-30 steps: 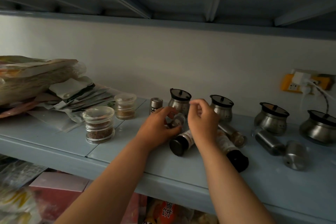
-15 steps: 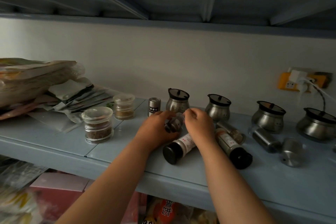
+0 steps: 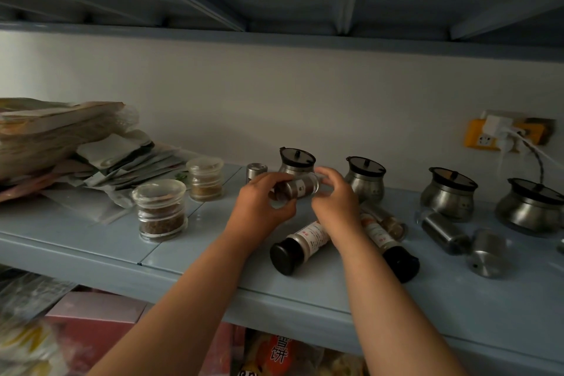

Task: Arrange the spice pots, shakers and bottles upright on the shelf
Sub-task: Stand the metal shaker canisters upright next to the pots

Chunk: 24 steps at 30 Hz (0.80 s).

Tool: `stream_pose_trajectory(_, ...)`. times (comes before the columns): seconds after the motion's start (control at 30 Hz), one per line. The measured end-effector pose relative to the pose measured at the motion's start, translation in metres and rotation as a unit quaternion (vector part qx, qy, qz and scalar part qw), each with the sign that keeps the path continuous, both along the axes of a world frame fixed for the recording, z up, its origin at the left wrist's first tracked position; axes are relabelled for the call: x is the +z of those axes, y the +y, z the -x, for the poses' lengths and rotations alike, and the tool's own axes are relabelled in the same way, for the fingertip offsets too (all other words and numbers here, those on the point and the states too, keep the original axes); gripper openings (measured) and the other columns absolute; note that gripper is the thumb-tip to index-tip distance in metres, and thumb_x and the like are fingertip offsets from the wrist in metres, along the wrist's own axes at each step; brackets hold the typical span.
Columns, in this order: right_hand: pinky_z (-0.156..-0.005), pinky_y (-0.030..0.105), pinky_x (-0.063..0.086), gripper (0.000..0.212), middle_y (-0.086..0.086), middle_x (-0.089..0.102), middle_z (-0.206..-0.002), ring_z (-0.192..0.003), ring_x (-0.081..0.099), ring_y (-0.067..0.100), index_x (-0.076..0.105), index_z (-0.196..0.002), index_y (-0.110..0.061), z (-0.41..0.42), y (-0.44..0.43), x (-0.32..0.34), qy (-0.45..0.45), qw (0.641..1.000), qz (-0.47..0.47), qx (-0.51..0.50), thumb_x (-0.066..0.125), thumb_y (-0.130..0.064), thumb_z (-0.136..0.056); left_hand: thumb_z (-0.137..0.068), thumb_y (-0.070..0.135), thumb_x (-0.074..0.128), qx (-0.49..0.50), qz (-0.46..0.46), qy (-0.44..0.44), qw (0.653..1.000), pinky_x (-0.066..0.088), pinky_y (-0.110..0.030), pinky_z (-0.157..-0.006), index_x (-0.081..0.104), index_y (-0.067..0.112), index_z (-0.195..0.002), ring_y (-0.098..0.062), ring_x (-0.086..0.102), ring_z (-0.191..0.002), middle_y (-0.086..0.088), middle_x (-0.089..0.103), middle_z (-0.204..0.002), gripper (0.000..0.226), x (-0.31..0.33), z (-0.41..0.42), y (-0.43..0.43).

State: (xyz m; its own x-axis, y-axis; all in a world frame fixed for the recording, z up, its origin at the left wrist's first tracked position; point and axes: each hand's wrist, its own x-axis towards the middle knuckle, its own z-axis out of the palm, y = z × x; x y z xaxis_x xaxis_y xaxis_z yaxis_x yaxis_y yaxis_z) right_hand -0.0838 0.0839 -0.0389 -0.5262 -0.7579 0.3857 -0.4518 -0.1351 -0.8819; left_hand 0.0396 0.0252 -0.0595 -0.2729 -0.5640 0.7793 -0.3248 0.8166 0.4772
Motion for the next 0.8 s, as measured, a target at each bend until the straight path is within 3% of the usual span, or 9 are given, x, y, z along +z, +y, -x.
stream_pose_trajectory(0.17, -0.091, 0.026, 0.047, 0.059, -0.004, 0.058, -0.122, -0.108, 0.058, 0.014, 0.049, -0.128, -0.032, 0.000, -0.003, -0.001, 0.030, 0.999, 0.008, 0.019, 0.051, 0.004, -0.081, -0.067, 0.006, 0.077, -0.011, -0.005, 0.059, 0.998, 0.042, 0.002, -0.073, 0.067, 0.010, -0.108, -0.008, 0.060, -0.080, 0.001, 0.067, -0.100, 0.042, 0.002, 0.001, 0.002)
stream_pose_trajectory(0.4, -0.089, 0.026, 0.045, 0.051, 0.005, 0.055, -0.122, -0.109, 0.057, 0.019, 0.050, -0.131, -0.023, 0.003, -0.006, -0.006, 0.173, 0.984, 0.037, -0.021, 0.062, -0.006, -0.085, -0.070, 0.007, 0.075, -0.041, -0.001, 0.065, 0.997, 0.043, -0.001, -0.078, 0.066, 0.015, -0.112, -0.002, 0.061, -0.088, 0.008, 0.063, -0.103, 0.043, 0.003, 0.001, 0.004)
stream_pose_trajectory(0.53, -0.090, 0.031, 0.048, 0.047, 0.009, 0.056, -0.119, -0.107, 0.057, 0.022, 0.056, -0.125, -0.018, 0.004, -0.006, -0.005, 0.172, 0.983, 0.058, -0.028, 0.069, -0.010, -0.080, -0.071, 0.001, 0.074, -0.092, -0.091, 0.135, 0.982, 0.045, -0.006, -0.078, 0.057, 0.026, -0.113, 0.007, 0.061, -0.089, 0.005, 0.064, -0.103, 0.051, 0.004, 0.003, 0.008)
stream_pose_trajectory(0.67, -0.084, 0.026, 0.044, 0.044, 0.010, 0.059, -0.113, -0.101, 0.058, 0.022, 0.062, -0.116, -0.013, 0.006, -0.011, -0.004, 0.153, 0.984, 0.077, -0.049, 0.074, -0.011, -0.074, -0.076, -0.009, 0.069, -0.199, -0.237, 0.205, 0.928, 0.053, -0.021, -0.086, 0.051, 0.012, -0.122, -0.011, 0.066, -0.097, -0.010, 0.065, -0.112, 0.054, 0.009, 0.013, 0.001)
stream_pose_trajectory(0.8, -0.075, 0.025, 0.041, 0.031, 0.008, 0.063, -0.102, -0.091, 0.058, 0.020, 0.063, -0.105, -0.010, 0.010, -0.015, -0.006, 0.143, 0.984, 0.069, -0.077, 0.071, -0.009, -0.075, -0.079, 0.005, 0.071, -0.168, -0.284, 0.127, 0.935, 0.052, -0.011, -0.070, 0.060, 0.003, -0.115, -0.011, 0.068, -0.091, -0.009, 0.071, -0.105, 0.037, 0.019, 0.028, -0.010)
